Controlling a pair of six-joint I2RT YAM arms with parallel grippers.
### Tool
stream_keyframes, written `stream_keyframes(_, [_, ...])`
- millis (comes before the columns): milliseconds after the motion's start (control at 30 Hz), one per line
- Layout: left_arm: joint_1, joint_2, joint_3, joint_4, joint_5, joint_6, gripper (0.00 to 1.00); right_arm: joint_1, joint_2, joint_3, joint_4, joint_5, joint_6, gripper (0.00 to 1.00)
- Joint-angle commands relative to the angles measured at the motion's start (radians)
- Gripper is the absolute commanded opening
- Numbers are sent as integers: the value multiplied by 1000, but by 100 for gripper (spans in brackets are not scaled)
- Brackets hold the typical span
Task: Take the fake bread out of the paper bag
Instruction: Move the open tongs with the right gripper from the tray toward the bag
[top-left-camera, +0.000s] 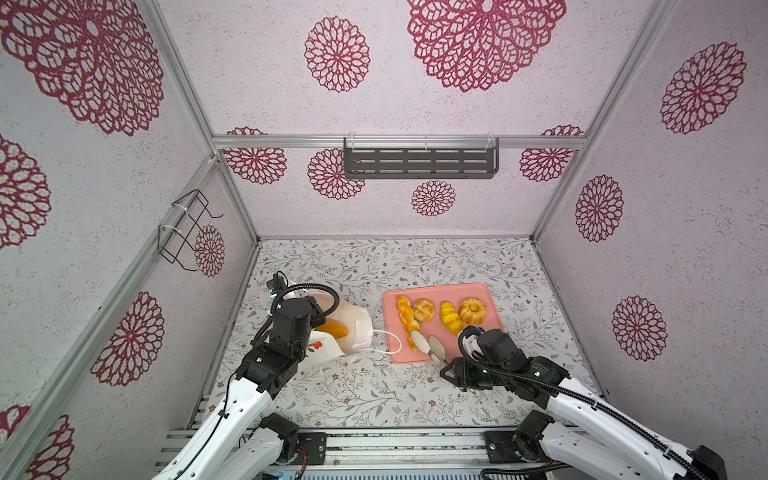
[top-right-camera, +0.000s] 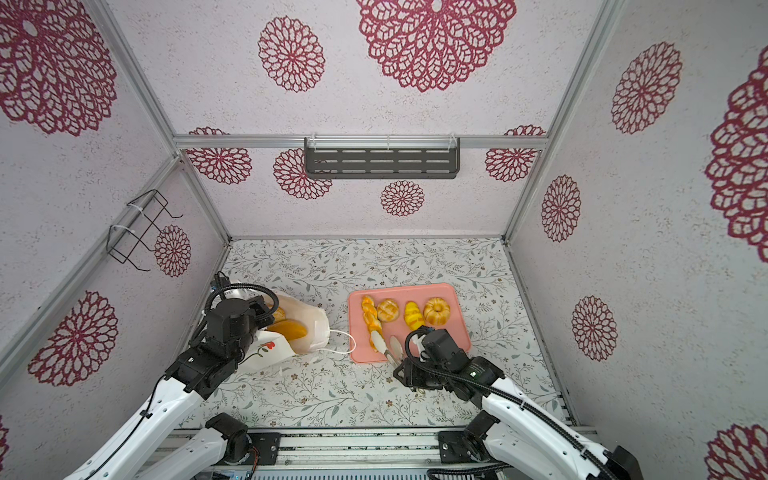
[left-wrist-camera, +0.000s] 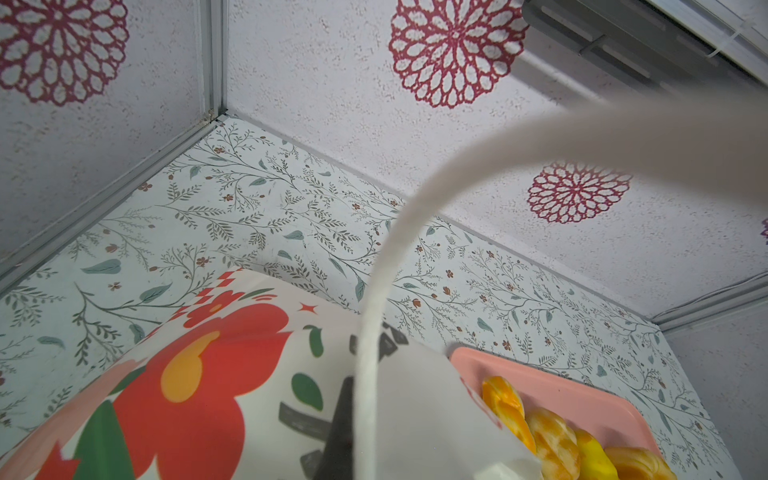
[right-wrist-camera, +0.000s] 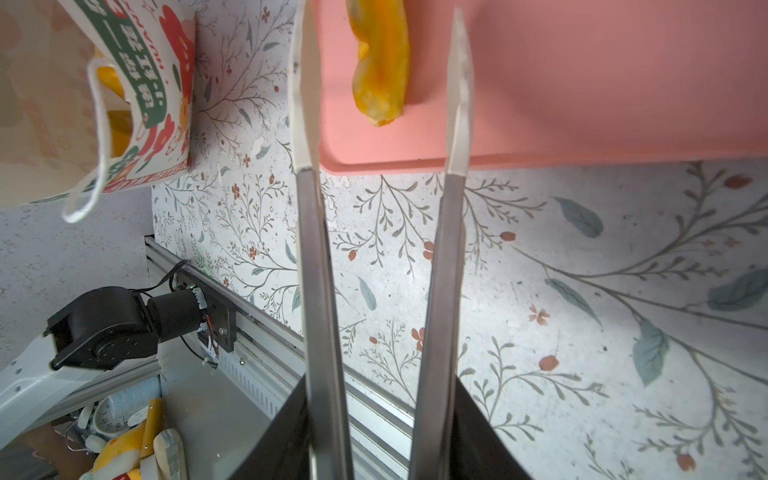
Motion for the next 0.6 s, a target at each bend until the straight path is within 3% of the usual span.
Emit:
stream_keyframes(0, [9, 1, -9, -4, 18, -4, 0, -7, 15, 87, -36, 14, -86, 45])
stream_keyframes(100, [8, -2, -13, -6, 18, -6, 0, -8, 51, 138, -57, 18, -122, 40])
stream_keyframes(367, [8, -10, -21, -8, 18, -6, 0, -14, 198, 217, -55, 73, -185, 11])
stream_keyframes(567, [8, -12, -22, -11, 21, 2, 0, -17, 310, 282, -87, 138, -232, 3])
